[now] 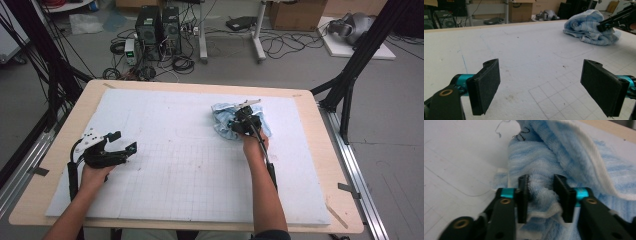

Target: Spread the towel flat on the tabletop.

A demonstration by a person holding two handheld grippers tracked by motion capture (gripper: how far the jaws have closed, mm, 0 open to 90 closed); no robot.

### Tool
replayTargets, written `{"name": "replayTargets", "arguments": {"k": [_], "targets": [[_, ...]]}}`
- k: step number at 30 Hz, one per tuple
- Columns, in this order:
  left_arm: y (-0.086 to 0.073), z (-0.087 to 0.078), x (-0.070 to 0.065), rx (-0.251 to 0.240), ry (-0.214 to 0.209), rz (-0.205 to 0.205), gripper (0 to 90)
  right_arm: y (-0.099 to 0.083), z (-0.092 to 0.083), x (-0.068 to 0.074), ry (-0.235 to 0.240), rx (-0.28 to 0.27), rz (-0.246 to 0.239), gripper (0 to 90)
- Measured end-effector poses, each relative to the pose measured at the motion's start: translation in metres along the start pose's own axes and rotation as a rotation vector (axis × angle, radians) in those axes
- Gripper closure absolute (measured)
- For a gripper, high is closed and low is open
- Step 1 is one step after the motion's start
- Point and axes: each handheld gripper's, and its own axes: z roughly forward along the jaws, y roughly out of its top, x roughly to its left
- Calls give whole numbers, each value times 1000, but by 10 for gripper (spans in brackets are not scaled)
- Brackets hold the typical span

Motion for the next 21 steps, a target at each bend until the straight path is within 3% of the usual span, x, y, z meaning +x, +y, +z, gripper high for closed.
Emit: {"name": "replayTargets", "arguments": {"k": [2, 4, 5, 7, 9, 12, 15, 17, 19, 20, 21], "targets": [[0, 0, 1, 3, 1, -4, 165, 0, -2, 2, 15, 1, -4, 781], [-1, 0, 1, 3, 3, -2, 165, 1, -8, 7, 82, -8, -13, 797], [0, 0, 1, 2, 5, -2, 165, 1, -8, 7, 82, -8, -13, 797], [0, -1, 1, -4, 5, -5, 169, -2, -17, 18, 148, -71, -40, 797], [0, -1, 2, -5, 9, -6, 169, -7, -22, 25, 208, -99, -71, 795], [0, -2, 2, -4, 14, -7, 169, -18, -27, 38, 245, -85, -119, 792], [1, -2, 2, -6, 15, -8, 170, -29, -30, 45, 272, -80, -125, 780], [1, -2, 2, -7, 15, -8, 171, -38, -34, 49, 298, -82, -135, 736], [1, -2, 2, -6, 16, -7, 171, -43, -46, 51, 321, -73, -129, 608], [1, -2, 2, -4, 16, -5, 171, -43, -52, 52, 325, -107, -128, 595], [1, -2, 2, -3, 16, -3, 171, -43, -52, 52, 325, -107, -128, 595]]}}
